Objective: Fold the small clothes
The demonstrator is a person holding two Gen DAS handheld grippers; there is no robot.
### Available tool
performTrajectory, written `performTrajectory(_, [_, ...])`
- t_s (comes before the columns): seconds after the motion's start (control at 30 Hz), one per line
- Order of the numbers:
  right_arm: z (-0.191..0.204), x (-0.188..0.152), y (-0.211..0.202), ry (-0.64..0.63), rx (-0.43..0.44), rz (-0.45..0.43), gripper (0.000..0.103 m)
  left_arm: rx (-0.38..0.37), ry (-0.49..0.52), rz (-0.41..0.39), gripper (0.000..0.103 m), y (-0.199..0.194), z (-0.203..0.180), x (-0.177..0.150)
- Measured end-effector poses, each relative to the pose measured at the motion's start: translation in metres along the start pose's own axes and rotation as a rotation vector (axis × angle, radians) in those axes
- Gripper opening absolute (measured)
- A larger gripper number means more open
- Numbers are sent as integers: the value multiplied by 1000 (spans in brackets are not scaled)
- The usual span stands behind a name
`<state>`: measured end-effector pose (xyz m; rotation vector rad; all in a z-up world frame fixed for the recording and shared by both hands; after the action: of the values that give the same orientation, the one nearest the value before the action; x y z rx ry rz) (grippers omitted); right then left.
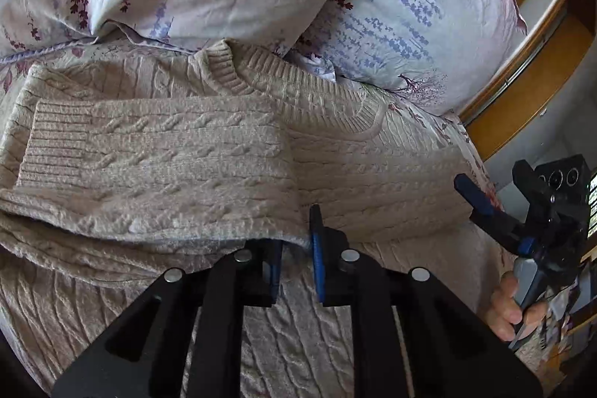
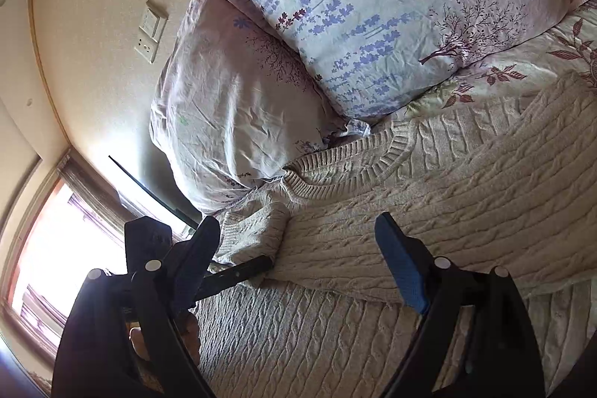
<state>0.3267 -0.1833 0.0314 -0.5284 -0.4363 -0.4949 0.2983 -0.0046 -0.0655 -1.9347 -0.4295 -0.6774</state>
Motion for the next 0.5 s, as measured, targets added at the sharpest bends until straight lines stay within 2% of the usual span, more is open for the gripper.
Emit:
performTrajectory(0.03, [0,-1,0,-13,-10,-2,87,-2,8,-14,41,-7,-1,-1])
performTrajectory(0.07, [1,-1,0,-29,-24,-6,87,-1,4,-34,54,-18,0,-1])
performTrajectory(0.1, [1,-1,-1,-49,-40,-13,87,7,3,-70,71,-31,2,-1])
performTrajectory(0.17, [6,-3,-3,-104,-77,-28,87,42,35,-135,74,-57,7,1])
performTrajectory(0.23, [24,-9,-2,-198,-96,-22,87,163,72,-173,77,-80,24,-2])
performTrajectory(0.27, [38,-15,2,-250,-94,-4,87,221,78,-180,77,-89,37,-7])
performTrajectory(0.33, [69,-33,18,-379,-98,55,86,285,51,-165,77,-101,64,-18])
performTrajectory(0.43, [109,-65,54,-604,-138,157,74,320,-16,-139,77,-116,99,-33])
performTrajectory(0.5, [126,-85,84,-713,-157,229,63,353,-35,-118,76,-119,115,-42])
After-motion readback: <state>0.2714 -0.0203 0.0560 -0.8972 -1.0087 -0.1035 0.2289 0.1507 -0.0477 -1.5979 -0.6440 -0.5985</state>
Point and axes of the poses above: each gripper's, at about its wrist camera, not at the fingertips, and y roughly the way its jaws point, z to its left, x to its top, the point moved 10 cm from there along y, roughly the way its jaws point, and after that the axes turned 5 degrees about y, right-handed, at the moved point
